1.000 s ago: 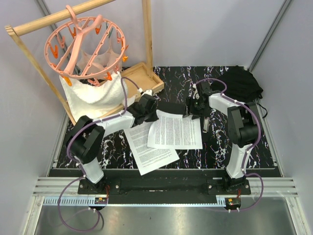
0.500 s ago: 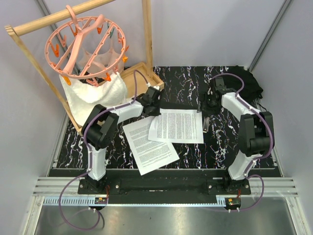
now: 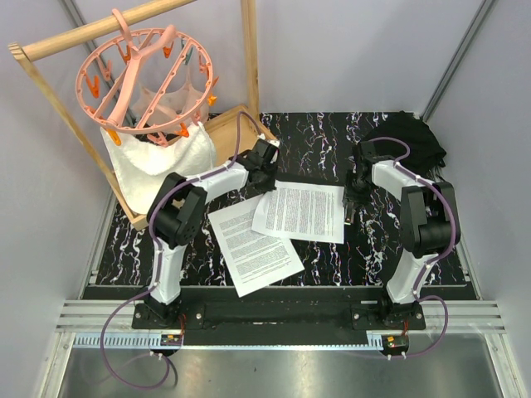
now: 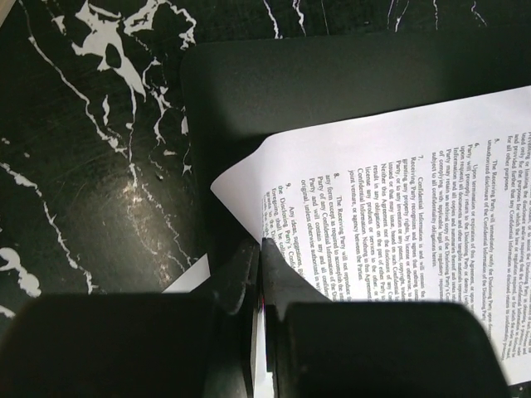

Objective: Put the files into the folder

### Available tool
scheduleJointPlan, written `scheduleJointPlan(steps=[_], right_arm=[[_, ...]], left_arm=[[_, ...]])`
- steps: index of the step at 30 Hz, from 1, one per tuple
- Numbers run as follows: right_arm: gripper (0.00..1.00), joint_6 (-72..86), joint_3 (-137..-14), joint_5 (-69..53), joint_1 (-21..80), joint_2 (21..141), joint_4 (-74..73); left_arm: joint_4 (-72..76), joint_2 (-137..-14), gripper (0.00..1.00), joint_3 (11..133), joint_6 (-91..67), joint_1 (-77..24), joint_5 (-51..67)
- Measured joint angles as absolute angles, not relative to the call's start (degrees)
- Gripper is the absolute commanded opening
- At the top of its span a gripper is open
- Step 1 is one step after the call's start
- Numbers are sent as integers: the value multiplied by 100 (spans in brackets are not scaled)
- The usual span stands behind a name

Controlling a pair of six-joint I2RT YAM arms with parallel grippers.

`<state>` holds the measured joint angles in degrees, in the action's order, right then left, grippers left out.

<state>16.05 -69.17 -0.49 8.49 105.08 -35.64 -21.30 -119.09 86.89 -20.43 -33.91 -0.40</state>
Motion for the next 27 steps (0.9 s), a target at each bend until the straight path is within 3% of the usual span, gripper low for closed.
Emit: scheduleJointPlan(steps=[9,21,27], right_arm=[[41,1629,-6895,58,851,10604,-3546],[58,1629,-6810,169,860,10516,-3540],[59,1627,-6777,226,860,10488,-3538]], left_arm=[[-2314,-12147,5,8886,-1990,-3387,34],[-2399,-12178,4,8903,-1949,-3385,32],[-2467,-12210,3,8956,-1859,-3385,32]])
